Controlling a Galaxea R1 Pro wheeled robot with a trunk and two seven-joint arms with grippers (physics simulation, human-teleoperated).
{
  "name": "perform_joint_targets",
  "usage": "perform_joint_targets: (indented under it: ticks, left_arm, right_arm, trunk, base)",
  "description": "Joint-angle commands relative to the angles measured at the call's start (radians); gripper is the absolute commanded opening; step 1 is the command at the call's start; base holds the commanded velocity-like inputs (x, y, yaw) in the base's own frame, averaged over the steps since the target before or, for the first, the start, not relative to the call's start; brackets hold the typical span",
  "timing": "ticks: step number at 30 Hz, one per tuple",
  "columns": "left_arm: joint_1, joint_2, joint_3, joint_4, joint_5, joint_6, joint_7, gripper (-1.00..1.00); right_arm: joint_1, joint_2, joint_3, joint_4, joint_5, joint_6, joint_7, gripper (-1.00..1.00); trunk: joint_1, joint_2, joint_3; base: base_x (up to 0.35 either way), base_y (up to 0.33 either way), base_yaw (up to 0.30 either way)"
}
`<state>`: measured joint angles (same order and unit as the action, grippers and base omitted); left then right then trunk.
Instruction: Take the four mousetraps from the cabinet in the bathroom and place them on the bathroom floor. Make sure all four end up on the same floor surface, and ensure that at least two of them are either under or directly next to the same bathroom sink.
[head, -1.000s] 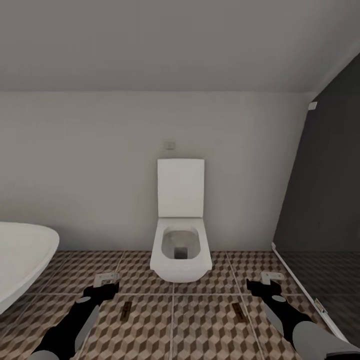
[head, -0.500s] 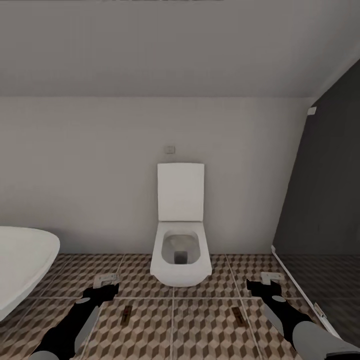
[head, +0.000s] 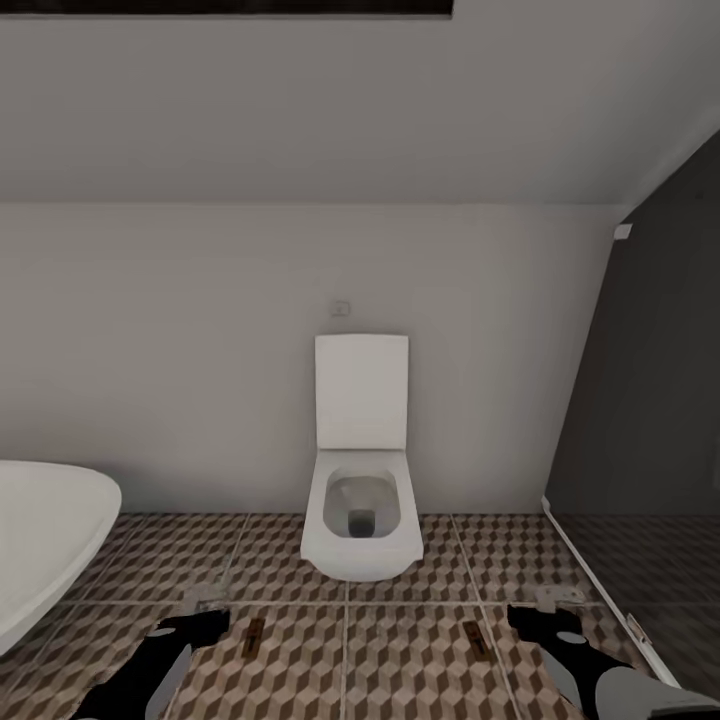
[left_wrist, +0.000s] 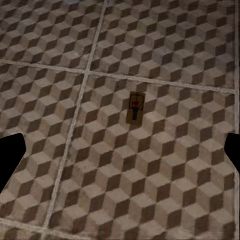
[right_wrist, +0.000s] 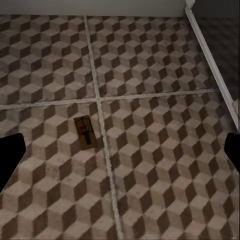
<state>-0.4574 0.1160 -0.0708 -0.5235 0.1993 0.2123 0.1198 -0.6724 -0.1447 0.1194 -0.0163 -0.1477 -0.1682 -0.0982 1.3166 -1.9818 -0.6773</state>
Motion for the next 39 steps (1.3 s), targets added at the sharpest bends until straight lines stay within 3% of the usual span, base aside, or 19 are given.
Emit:
perform_joint_targets:
  ticks: [1, 3, 4, 7, 13, 20, 39]
  left_arm:
    - [0.0, 0.001, -0.008, 0.04, 0.013, 0.001, 0.008, 1.0]
    - [0.001, 0.001, -0.008, 0.127, 0.025, -0.013, 0.007, 1.0]
    - [0.001, 0.002, -0.008, 0.215, 0.045, -0.043, 0.006, 1.0]
    - [0.001, 0.002, -0.008, 0.332, 0.088, -0.114, 0.004, 1.0]
    - [0.003, 0.006, -0.01, 0.471, 0.163, -0.227, 0.001, 1.0]
    - [0.007, 0.013, -0.01, 0.513, 0.192, -0.266, 0.002, 1.0]
    - [0.017, 0.014, -0.01, 0.522, 0.199, -0.272, 0.004, 1.0]
  right_arm:
    - [-0.002, -0.001, 0.009, 0.011, -0.009, -0.005, -0.002, 1.0]
    - [-0.003, -0.004, 0.009, 0.025, -0.006, -0.007, -0.002, 1.0]
    - [-0.001, -0.007, 0.01, 0.033, -0.003, -0.009, -0.002, 1.0]
    - [0.019, -0.011, 0.01, 0.041, -0.002, -0.011, -0.001, 1.0]
    - [0.097, -0.016, 0.011, 0.046, -0.002, -0.012, -0.001, 1.0]
    - [0.175, -0.019, 0.011, 0.048, -0.001, -0.013, 0.0, 1.0]
    - [0.259, -0.02, 0.012, 0.049, 0.0, -0.014, 0.012, 1.0]
  trunk:
    - [-0.004, 0.007, 0.002]
    - [-0.012, 0.021, 0.009]
    - [-0.016, 0.028, 0.012]
    - [-0.027, 0.049, 0.021]
    - [-0.05, 0.091, 0.04]
    - [-0.077, 0.14, 0.062]
    - [-0.15, 0.273, 0.121]
  base:
    - [0.0, 0.0, 0.0]
    - [0.0, 0.0, 0.0]
    - [0.0, 0.0, 0.0]
    - [0.0, 0.0, 0.0]
    - [0.0, 0.0, 0.0]
    - [0.0, 0.0, 0.0]
    - [0.0, 0.0, 0.0]
